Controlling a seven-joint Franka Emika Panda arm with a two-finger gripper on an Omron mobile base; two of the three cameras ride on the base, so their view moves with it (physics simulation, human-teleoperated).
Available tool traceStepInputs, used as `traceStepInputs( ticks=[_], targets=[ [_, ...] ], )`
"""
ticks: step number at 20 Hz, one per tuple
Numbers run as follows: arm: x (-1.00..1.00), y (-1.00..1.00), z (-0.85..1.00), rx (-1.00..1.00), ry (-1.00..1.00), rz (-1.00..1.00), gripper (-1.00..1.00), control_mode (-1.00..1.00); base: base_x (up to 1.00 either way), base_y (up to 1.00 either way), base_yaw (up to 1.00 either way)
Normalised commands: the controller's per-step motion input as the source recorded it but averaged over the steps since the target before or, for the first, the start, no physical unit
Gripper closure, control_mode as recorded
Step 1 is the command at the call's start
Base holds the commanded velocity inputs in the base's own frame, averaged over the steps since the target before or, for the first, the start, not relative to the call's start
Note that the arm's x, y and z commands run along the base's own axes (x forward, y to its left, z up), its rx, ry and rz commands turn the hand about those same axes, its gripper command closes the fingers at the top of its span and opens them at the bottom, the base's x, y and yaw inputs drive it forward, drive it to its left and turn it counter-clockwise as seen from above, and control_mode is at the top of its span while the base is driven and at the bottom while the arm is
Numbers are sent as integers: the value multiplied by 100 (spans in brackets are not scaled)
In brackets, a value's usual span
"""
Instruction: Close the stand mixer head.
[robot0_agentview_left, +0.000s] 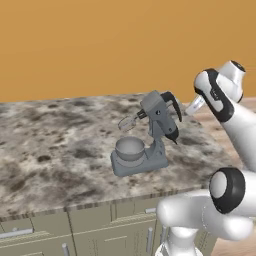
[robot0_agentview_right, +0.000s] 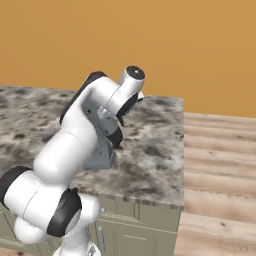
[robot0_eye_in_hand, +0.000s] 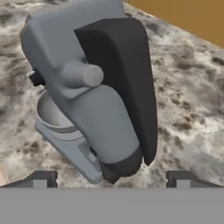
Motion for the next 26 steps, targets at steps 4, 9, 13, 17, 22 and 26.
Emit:
traceStepInputs(
  ticks=[4,9,13,17,22,26],
  targets=[
    [84,28,-29,-2,0,16,-100,-100,0,0,0],
    [92,35,-13,2,0,17,-100,-100,0,0,0],
    [78,83,-19,0,1,25,-100,-100,0,0,0],
    [50,100,-76,-8,2,35,-100,-100,0,0,0],
    [22,100,-99,-12,0,32,-100,-100,0,0,0],
    [11,100,-84,-15,-1,28,-100,-100,0,0,0]
  ],
)
